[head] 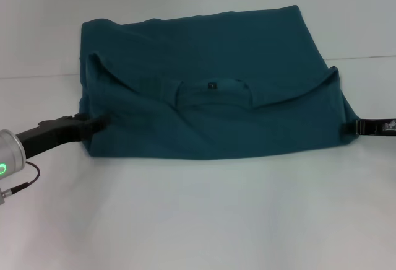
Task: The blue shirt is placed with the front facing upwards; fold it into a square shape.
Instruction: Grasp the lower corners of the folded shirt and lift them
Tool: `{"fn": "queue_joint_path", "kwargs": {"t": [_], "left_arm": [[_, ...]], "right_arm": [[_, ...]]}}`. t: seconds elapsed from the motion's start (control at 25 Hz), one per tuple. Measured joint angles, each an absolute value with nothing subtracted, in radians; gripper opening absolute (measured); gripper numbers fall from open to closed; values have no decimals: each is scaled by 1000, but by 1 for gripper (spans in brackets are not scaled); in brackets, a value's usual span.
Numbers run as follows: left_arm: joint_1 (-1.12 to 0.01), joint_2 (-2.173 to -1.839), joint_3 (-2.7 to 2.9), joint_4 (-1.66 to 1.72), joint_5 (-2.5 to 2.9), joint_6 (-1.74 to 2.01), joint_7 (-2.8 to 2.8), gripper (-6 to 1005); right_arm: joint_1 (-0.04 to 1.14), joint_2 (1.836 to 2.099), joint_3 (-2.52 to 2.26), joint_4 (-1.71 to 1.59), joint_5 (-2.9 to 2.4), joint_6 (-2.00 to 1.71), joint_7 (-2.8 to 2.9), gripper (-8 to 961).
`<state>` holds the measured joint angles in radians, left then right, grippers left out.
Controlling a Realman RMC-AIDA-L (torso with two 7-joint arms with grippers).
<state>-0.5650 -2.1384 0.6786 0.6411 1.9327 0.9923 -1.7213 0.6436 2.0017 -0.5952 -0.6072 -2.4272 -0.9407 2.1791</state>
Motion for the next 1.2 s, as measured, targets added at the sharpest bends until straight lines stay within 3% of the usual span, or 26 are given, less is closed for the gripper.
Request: {"fn": "queue_joint_path", "kwargs": {"t": [0.32, 0.52, 1.2], "left_arm": [[-563, -2138, 675, 630, 1936, 986, -1723, 661], [-563, -2138, 681, 613, 1940, 972, -1724, 660], [-571, -2147, 746, 553, 1967, 865, -1715, 659]], "right_arm": [[635, 2002, -592, -618, -2424, -939, 2177, 65], [634, 2002, -586, -619, -2421, -942, 2172, 29], [631, 1998, -589, -621, -2420, -942, 2167, 30]]}}
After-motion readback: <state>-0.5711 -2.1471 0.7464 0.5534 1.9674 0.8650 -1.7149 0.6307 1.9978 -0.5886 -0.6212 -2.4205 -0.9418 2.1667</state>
